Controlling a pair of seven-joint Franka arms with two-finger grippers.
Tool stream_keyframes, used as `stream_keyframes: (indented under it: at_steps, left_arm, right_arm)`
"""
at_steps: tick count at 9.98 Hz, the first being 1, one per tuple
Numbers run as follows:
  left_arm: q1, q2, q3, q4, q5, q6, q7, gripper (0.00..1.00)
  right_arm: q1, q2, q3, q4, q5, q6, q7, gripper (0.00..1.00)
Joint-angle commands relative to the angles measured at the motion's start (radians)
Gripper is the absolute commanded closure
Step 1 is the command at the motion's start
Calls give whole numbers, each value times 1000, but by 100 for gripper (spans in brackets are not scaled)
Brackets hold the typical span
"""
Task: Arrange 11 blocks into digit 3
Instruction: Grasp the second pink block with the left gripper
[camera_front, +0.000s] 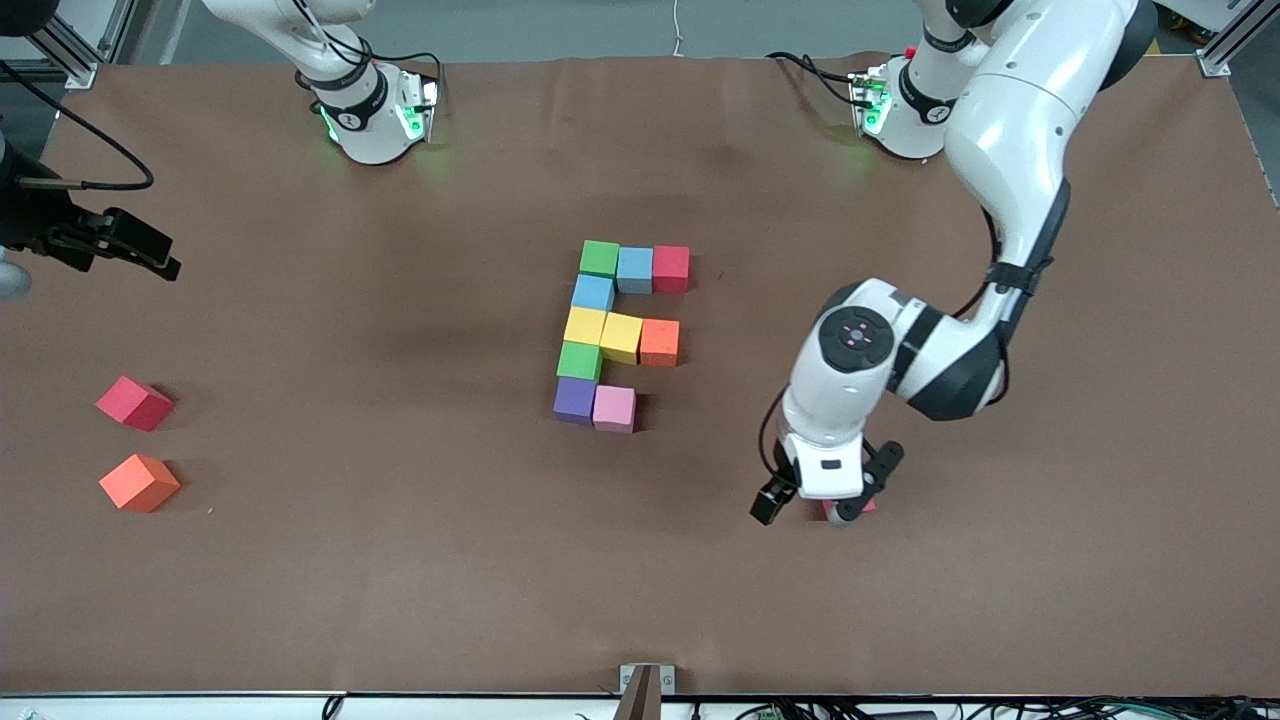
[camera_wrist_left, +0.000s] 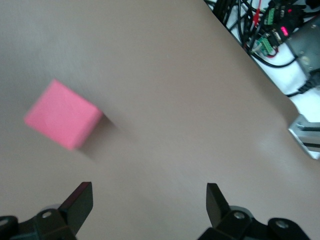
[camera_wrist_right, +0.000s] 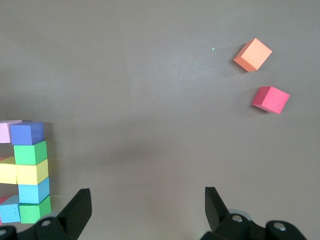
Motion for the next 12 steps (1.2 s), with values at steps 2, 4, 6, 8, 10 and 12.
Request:
stream_keyframes:
  at_steps: [2,4,6,8,10,12]
  left_arm:
    - [74,-15,-7,-49,-2,-45,276,0]
    - [108,1,-7,-85,-2,-45,436,0]
    - [123,6,-7,-114,-4,-45,522,0]
    - [126,25,-7,-112,-1,-29,536,0]
    - [129,52,-5,-111,-2,36,536,0]
    - [129,71,-1,-114,5,78,538,0]
  right_arm:
    - [-15,2,0,-7,17,47,-7,0]
    - [-26,17,-2,-6,-1,68,-13,0]
    - [-26,17,0,14,-15,62,-21,0]
    - [-28,16,0,12,-17,56,-44,0]
    - [-41,16,-3,13,-6,53,-119,0]
    - [-38,14,-3,12,-6,56,-106,0]
